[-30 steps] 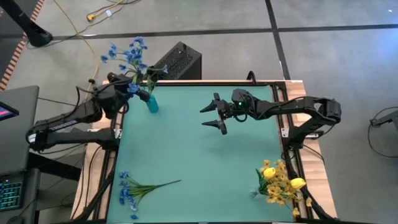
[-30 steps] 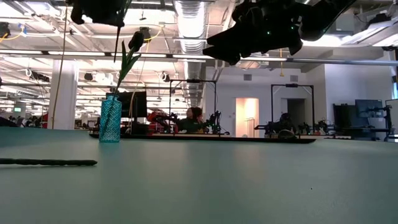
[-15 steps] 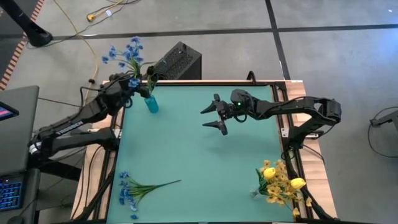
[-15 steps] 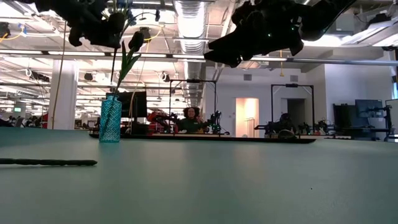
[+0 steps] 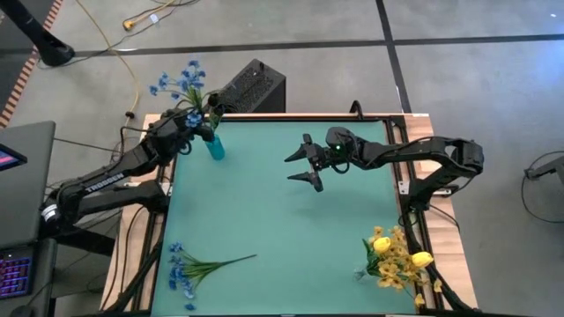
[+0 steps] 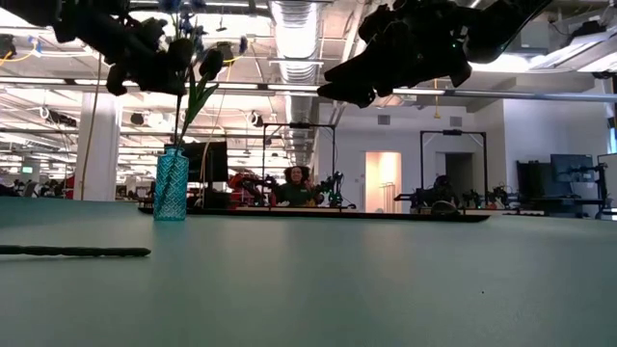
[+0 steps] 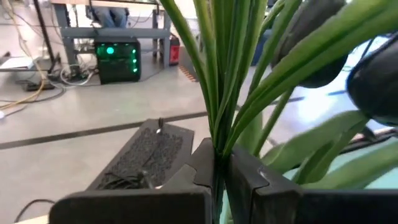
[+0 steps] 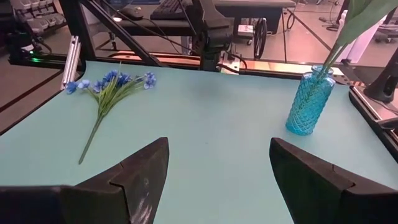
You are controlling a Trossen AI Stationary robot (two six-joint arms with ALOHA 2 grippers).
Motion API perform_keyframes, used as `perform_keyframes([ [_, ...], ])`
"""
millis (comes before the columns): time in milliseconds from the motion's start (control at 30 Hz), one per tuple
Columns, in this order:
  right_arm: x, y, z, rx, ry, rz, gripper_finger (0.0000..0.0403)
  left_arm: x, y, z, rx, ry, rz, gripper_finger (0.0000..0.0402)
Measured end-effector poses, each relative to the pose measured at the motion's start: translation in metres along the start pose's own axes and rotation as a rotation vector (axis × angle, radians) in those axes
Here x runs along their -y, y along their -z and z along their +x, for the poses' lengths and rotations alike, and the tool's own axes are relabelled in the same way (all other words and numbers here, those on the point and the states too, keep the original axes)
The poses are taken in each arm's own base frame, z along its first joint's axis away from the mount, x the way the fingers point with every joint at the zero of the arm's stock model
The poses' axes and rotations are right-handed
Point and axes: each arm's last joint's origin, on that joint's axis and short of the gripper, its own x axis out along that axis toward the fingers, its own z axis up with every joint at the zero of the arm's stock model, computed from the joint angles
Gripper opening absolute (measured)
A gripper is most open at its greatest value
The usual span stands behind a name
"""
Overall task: Sort flowers into vase by color
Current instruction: Put the top blue flower into the blue vase
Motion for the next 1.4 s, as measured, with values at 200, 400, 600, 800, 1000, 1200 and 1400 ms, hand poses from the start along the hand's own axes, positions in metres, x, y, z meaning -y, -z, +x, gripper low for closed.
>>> perform_keyframes([
  [200, 0.000, 0.000, 0.000, 0.000, 0.000, 0.030, 0.0306, -0.001, 0.011, 0.003, -0.004, 0.001, 0.002, 0.0002],
  [400, 0.000, 0.000, 0.000, 0.000, -0.002, 0.034, 0.0306, -0.003, 0.024, 0.005, -0.017, 0.004, 0.005, 0.0002],
  [600, 0.000, 0.000, 0.000, 0.000, -0.002, 0.054, 0.0306, -0.006, 0.041, 0.007, -0.016, 0.006, -0.017, 0.0002],
  [800, 0.000, 0.000, 0.000, 0.000, -0.001, 0.063, 0.0306, -0.008, 0.052, 0.008, -0.035, 0.023, -0.020, 0.0002],
  [1000, 0.000, 0.000, 0.000, 0.002, 0.000, 0.083, 0.0306, -0.009, 0.062, 0.009, -0.060, 0.037, -0.012, 0.0002],
  [1200, 0.000, 0.000, 0.000, 0.001, 0.001, 0.086, 0.0306, -0.011, 0.069, 0.009, -0.080, 0.032, -0.028, 0.0007],
  [1400, 0.000, -0.001, 0.000, 0.006, 0.001, 0.084, 0.0306, -0.010, 0.069, 0.009, -0.086, 0.057, -0.001, 0.0052],
])
